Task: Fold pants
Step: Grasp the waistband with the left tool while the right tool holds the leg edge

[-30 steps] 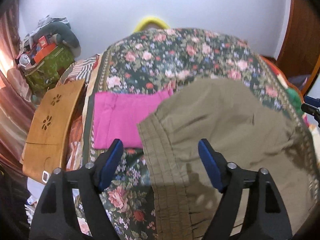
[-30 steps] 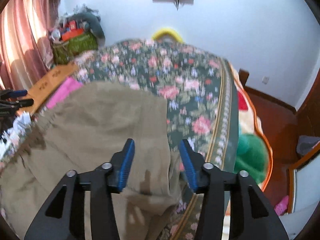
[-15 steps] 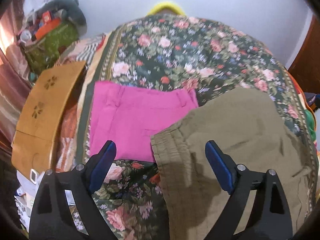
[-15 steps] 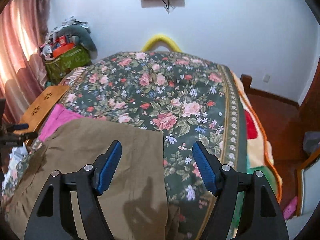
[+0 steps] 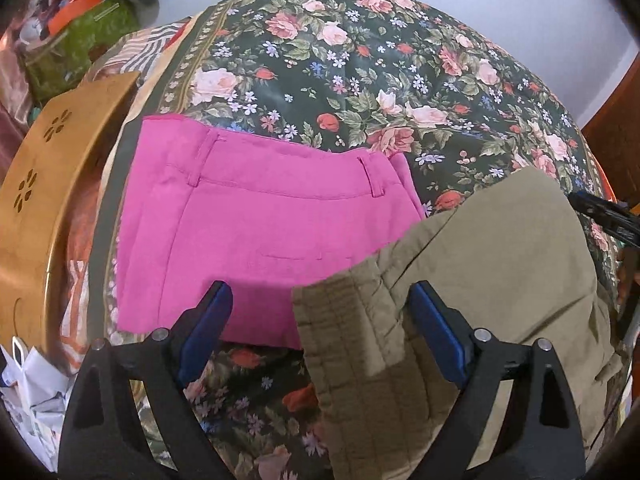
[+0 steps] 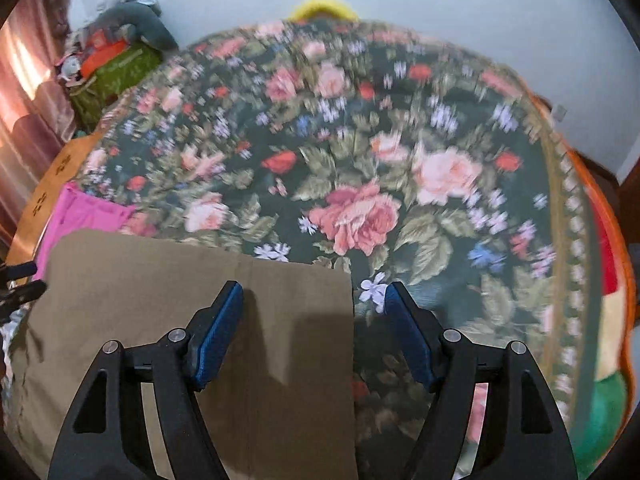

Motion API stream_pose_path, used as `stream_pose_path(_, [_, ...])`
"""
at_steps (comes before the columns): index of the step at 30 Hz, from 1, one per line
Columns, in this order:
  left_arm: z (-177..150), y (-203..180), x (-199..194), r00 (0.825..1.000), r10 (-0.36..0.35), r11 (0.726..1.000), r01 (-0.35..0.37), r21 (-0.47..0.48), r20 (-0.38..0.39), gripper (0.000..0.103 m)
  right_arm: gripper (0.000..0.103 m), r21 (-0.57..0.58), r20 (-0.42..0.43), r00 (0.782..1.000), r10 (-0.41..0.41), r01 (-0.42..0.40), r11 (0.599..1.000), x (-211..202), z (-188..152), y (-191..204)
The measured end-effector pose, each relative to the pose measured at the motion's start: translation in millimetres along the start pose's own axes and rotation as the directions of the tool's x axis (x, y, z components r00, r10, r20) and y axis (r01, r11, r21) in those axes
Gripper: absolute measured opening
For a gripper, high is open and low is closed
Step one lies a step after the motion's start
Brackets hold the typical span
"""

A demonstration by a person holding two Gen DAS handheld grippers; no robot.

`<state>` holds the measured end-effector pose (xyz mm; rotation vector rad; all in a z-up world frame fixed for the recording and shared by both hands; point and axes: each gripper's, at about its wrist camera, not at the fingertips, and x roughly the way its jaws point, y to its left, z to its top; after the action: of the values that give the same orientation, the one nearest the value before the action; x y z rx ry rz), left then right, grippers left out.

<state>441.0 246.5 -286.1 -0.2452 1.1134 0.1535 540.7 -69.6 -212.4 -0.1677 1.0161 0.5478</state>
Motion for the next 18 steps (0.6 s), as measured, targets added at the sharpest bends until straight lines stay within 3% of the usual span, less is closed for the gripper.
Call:
stream_pose_path(4, [2.8, -1.2, 9.0, 0.999, -0.041, 0.999, 0.041, 0.001, -0.021, 0.089, 0.068, 0.105, -0.013, 0.996, 0.084, -0.082, 0.991, 14.3, -4.0, -12.5])
stream_pose_path(6, [3.2, 2.1, 14.2, 0.993, -0.112, 0.993, 0.111, -0.031, -0.047, 0.072, 0.048, 0.120, -0.008, 0.990, 0.141, -0.139, 0.983, 14.6, -6.4, -15.0])
stream_pose_path(7, [3.3, 3.4, 16.1, 0.987, -0.148, 0.988, 0.145, -0.051, -0.056, 0.068, 0.046, 0.133, -0.015, 0.989, 0.150, -0.147, 0.980, 15.4, -7.5, -15.0])
stream_pose_path(9, [3.0, 2.5, 16.6, 0.978, -0.201, 0.978, 0.196, -0.074, -0.064, 0.048, 0.023, 0.120, -0.023, 0.993, 0.119, -0.115, 0.986, 15.6, -9.0, -12.1])
stream_pose_path(11, [1.6, -2.2, 13.7, 0.973, -0.224, 0.973, 0.220, -0.075, -0.060, 0.036, 0.011, 0.097, -0.030, 0.991, 0.131, -0.127, 0.987, 12.4, -12.0, -5.3])
stream_pose_path(17, [-3.3, -24.2, -10.8, 0.996, -0.090, 0.995, 0.091, 0.036, -0.017, 0.000, 0.008, 0.013, 0.036, 0.999, 0.037, -0.037, 0.999, -9.3, -12.4, 7.8])
stream_pose_path(18, [-3.6, -24.9, -14.6, 0.998, -0.062, 0.997, 0.063, 0.049, -0.009, 0.000, 0.008, 0.001, 0.060, 0.998, 0.024, -0.024, 1.000, -17.6, -11.0, 7.8])
